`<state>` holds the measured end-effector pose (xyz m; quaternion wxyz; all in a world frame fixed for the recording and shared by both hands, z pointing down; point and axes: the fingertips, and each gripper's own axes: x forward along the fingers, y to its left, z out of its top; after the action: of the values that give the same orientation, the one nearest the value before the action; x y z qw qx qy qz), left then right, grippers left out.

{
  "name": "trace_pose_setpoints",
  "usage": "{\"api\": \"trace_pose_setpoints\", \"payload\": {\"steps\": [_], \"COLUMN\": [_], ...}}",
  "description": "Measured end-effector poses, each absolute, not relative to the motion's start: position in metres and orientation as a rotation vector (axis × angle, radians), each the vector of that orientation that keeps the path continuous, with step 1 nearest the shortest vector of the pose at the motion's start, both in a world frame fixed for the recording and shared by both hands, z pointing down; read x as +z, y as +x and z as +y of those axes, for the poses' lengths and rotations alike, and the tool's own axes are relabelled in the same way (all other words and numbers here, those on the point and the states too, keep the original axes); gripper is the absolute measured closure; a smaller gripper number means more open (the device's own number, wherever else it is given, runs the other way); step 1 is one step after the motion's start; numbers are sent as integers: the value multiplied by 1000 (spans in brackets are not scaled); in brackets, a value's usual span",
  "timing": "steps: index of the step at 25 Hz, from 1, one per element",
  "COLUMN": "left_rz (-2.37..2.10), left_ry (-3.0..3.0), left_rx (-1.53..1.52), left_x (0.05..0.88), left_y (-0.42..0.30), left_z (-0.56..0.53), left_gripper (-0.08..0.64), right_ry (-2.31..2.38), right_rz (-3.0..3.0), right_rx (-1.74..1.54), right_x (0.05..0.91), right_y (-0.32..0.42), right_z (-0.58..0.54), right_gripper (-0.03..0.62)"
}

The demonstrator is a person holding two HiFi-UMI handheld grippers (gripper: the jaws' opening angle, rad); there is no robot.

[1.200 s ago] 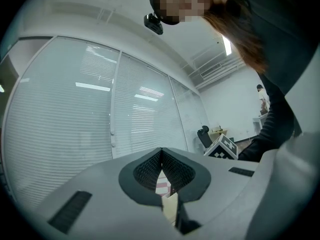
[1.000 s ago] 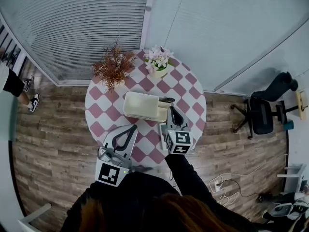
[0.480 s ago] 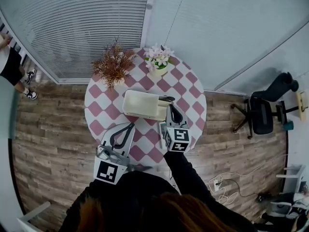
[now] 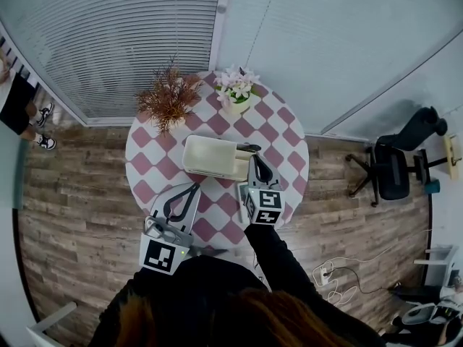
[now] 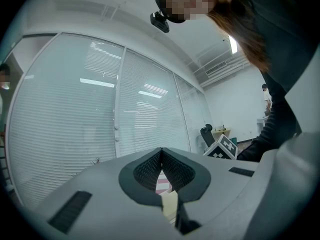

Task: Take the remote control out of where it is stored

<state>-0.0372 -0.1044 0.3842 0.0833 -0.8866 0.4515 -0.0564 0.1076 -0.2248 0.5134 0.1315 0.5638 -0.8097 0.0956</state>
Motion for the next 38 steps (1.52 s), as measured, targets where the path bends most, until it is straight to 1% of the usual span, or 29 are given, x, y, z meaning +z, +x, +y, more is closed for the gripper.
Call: {"api": "trace_pose_setpoints", "payload": {"steps": [8, 9, 10, 12, 18, 25, 29, 33, 38], "left_rz": [1350, 1350, 1355, 1366, 1391, 1398, 1404, 1412, 1407], "left_ry": [-2650, -2648, -2649, -2651, -2657, -2646, -2642, -2645, -2639], "left_rx": [-172, -174, -172, -169, -168, -189, -191, -194, -198], "left_x": [386, 386, 386, 387, 389, 391, 391, 393, 392], "left_y": [-37, -37, -37, -38, -41, -45, -47, -49, -49], "left_z": [-107, -107, -107, -107, -107, -107, -107, -107, -106], "left_gripper": [554, 554, 554, 554, 554, 554, 554, 554, 554], "right_ry": [1667, 1671, 1672, 1674, 1684, 1708, 1714, 1736, 1766], "right_rz": [-2278, -2270, -2262, -2245, -2192, -2154, -2153, -2156, -2136], "right_rx": [340, 355, 376, 428, 519, 575, 575, 661, 669], "right_x": [539, 542, 546, 555, 582, 596, 600, 606, 609], "right_y": [120, 121, 122, 124, 128, 133, 131, 130, 132], "right_z": [-242, -244, -246, -250, -261, -268, -270, -274, -278], "right_gripper": [574, 566, 544, 486, 422, 387, 353, 351, 353]}}
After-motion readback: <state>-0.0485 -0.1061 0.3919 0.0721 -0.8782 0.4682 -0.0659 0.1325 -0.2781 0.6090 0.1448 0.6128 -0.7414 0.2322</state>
